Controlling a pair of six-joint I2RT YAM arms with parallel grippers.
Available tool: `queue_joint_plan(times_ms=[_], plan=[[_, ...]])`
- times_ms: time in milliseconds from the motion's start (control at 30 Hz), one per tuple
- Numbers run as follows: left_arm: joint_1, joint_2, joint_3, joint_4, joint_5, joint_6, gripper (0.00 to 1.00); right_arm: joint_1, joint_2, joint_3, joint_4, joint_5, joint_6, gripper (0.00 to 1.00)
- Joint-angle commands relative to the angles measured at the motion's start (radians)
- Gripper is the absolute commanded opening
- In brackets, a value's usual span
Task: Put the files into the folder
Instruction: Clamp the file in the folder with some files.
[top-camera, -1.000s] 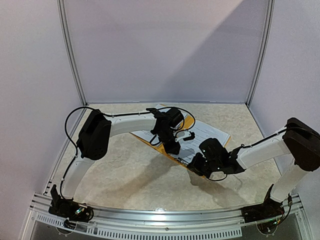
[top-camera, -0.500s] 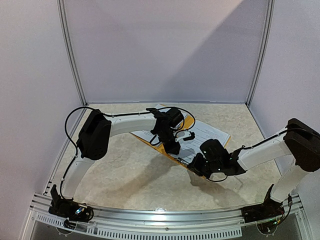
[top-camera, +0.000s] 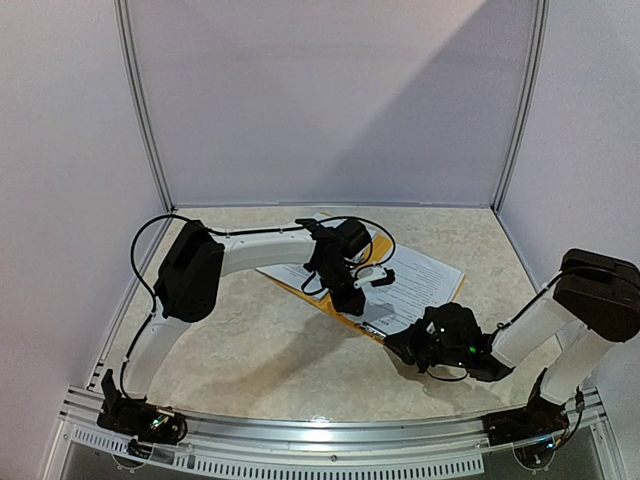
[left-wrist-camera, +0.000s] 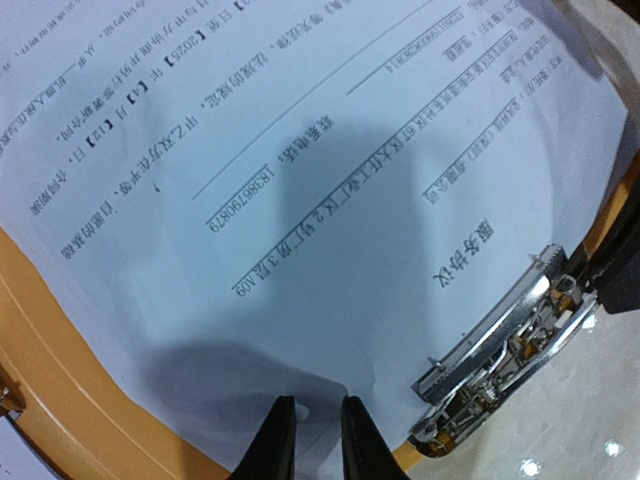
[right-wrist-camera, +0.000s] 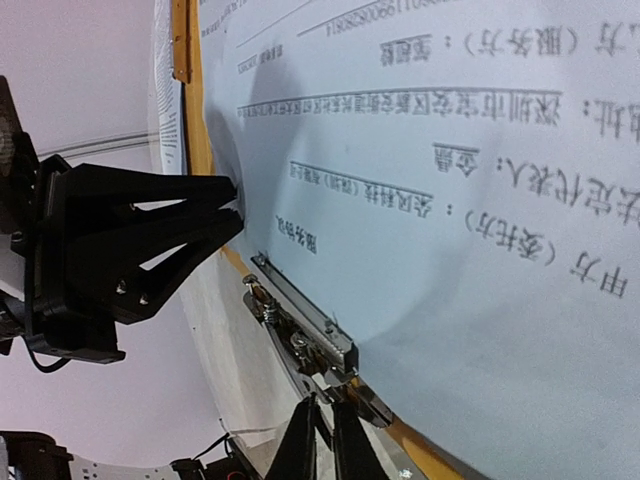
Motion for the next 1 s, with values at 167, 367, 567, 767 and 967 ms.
queue_joint_plan(times_ms=[167, 367, 567, 767, 967], plan=[[-0.008, 0.002, -0.031, -0.099, 0.041, -0.003, 0.18, 0.004, 0.233, -0.109, -0.278, -0.077, 0.068, 0.04], [-0.009, -0.041, 0.060, -0.167, 0.103, 0.004, 0.19, 0.003, 0.221, -0.107, -0.325, -0.060, 0.066, 0.01], [-0.027, -0.064, 0.138, -0.265, 0.197, 0.005, 0.19, 0.003, 0.123, -0.078, -0.490, -0.024, 0.042, 0.02], [-0.069, -0.032, 0.097, -0.188, 0.243, -0.031, 0.18, 0.003, 0.083, -0.065, -0.516, -0.007, 0.019, 0.01], [-0.096, 0.033, 0.075, -0.099, 0.249, -0.071, 0.14, 0.004, 0.103, -0.063, -0.496, -0.008, 0.012, 0.01]])
